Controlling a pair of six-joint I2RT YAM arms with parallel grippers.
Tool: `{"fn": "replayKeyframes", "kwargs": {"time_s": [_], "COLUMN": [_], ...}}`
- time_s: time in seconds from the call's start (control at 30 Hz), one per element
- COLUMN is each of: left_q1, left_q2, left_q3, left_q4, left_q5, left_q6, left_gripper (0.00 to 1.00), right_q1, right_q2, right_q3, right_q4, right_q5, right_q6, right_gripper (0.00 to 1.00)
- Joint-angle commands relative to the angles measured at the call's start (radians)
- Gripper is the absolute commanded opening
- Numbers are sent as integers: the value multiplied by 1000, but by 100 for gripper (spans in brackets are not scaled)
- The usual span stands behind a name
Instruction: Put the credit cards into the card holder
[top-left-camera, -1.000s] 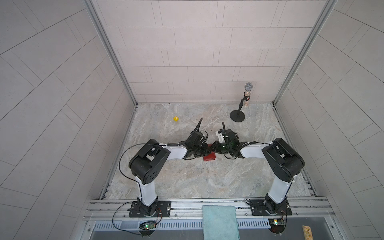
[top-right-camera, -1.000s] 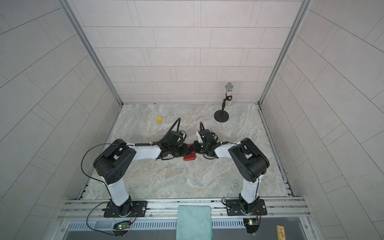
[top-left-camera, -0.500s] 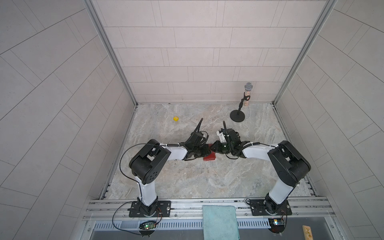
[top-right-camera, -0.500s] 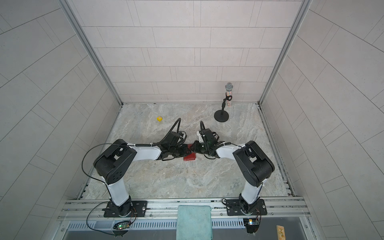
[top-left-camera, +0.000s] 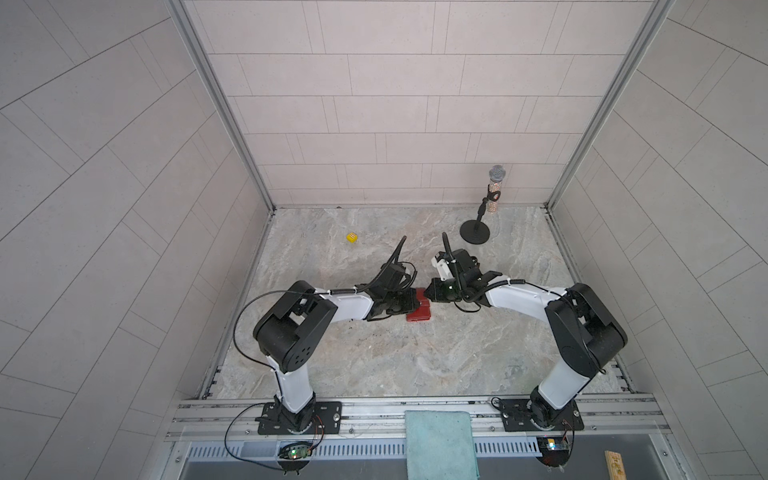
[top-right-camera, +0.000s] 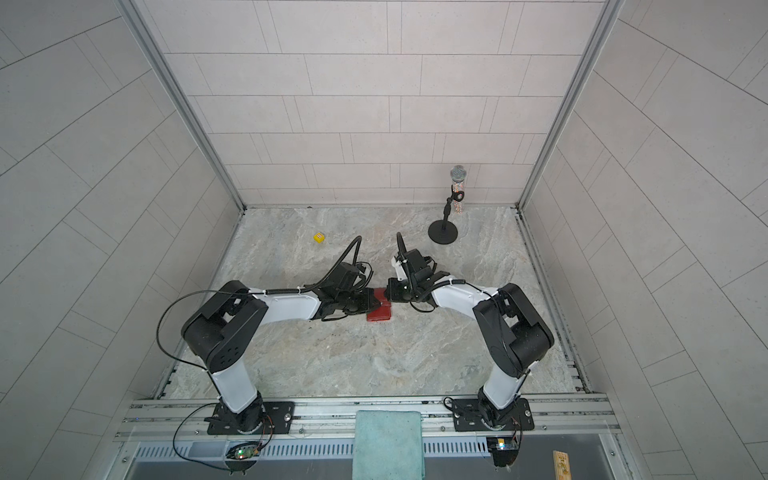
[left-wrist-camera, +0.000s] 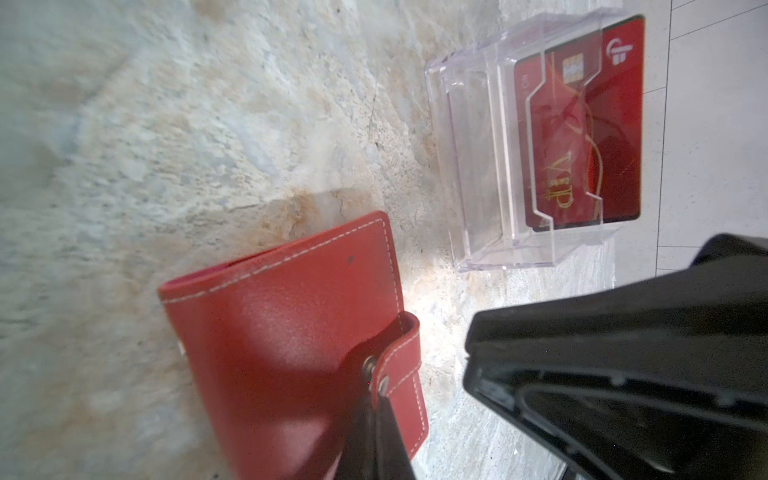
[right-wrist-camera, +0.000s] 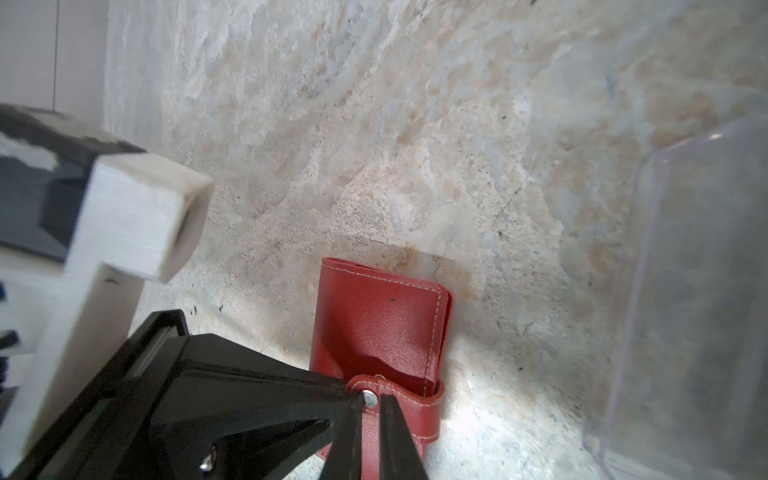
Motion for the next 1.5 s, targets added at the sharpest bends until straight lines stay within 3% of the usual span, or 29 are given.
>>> {"fn": "replayKeyframes", "kwargs": {"time_s": [0.0, 0.3, 0.63, 0.83, 1.07, 1.47], "left_q1": [-1, -1, -1, -1, -1, -1], "left_q2": [-24, -11, 14, 28, 36, 43], "left_q3": [21, 49, 112, 116, 111, 107], "left_q4": [-34, -36, -101, -120, -124, -126], "left_q5": [-7, 18, -7, -26, -36, -59], "left_q6": [29, 43, 85, 96, 96, 94], "left_gripper": [0, 0, 0, 0, 0, 0], "right_q1": [0, 1, 1, 1, 1, 9], "right_q2": [49, 153, 156, 120, 48, 55], "right_q3": [46, 112, 108, 102, 84, 58], "right_q4": [-66, -92, -94, -77, -60, -82], "right_q5": [-22, -13, 34, 34, 29, -37], "right_q6": [-55, -87, -69, -56, -50, -78], "right_gripper": [11, 9, 9, 17, 21, 12]}}
